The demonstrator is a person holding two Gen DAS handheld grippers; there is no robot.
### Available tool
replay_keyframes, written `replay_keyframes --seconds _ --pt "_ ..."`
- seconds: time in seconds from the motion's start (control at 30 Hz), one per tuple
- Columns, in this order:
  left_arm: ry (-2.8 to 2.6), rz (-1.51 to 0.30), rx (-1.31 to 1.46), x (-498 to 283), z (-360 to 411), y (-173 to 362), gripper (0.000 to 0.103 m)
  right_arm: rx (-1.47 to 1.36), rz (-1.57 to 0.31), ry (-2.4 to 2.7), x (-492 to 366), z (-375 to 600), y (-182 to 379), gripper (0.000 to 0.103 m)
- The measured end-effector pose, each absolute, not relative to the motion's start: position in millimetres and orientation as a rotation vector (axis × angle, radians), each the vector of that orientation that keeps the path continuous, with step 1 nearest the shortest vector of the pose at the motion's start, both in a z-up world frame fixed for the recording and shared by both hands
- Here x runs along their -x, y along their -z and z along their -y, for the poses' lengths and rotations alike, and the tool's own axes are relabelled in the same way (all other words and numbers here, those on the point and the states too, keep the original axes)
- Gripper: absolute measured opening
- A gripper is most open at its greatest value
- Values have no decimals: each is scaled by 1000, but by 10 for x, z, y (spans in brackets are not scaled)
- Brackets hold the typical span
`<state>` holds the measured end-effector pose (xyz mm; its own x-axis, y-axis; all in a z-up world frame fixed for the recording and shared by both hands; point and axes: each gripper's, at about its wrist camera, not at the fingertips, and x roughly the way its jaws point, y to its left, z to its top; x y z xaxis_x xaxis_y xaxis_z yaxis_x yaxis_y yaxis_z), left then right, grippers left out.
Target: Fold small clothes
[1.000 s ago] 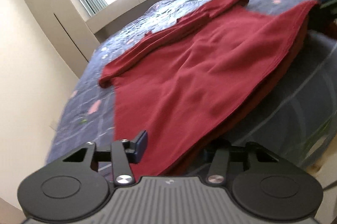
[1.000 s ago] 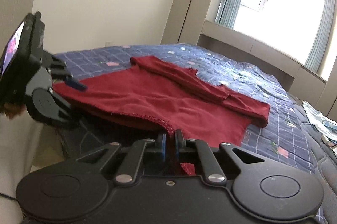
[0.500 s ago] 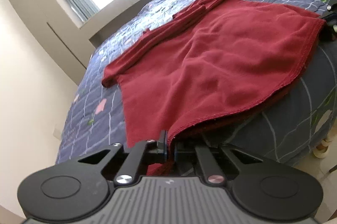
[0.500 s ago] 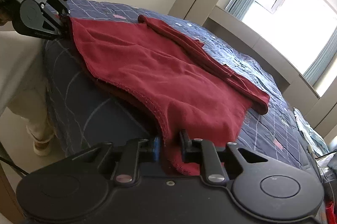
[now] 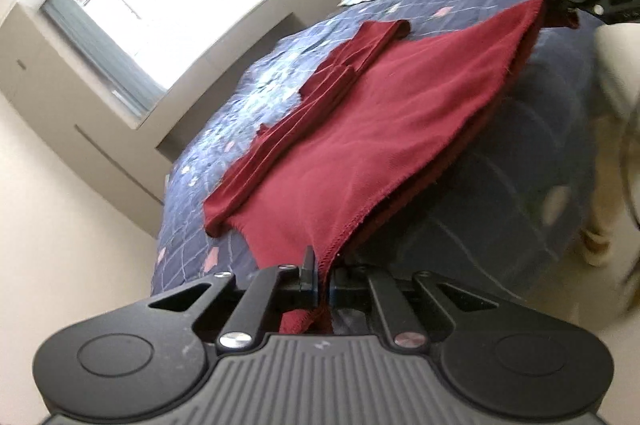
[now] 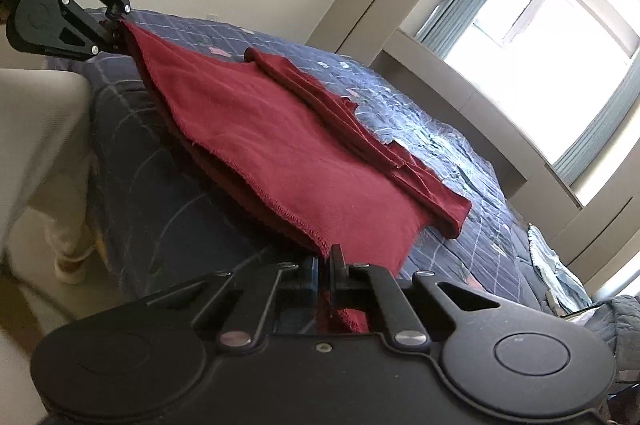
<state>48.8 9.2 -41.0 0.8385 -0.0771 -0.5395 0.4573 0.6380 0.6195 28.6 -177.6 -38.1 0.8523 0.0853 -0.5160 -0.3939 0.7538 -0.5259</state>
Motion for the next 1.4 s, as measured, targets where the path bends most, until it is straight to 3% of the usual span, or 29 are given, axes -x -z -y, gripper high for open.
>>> replay_keyframes --seconds 0.27,0.5,0.77,1.03,1.2,1.4 --pt "487 -631 -786 232 -254 47 4 631 -672 -456 457 1892 -22 4" --pt "482 -703 -577 -12 -383 -294 4 517 -718 -499 317 1972 -299 4" --pt "358 -565 -467 -986 -281 -716 5 607 -548 -420 -420 2018 -747 6" --pt "301 -568 -410 -2266 -234 -916 8 662 -486 -308 -1667 2157 -955 7" --pt "288 -640 -428 -3091 -175 -725 9 673 -514 -294 -2503 2229 -790 7" --pt "302 -770 -443 -3962 -156 -112 9 627 -619 -317 -3518 2314 -322 7"
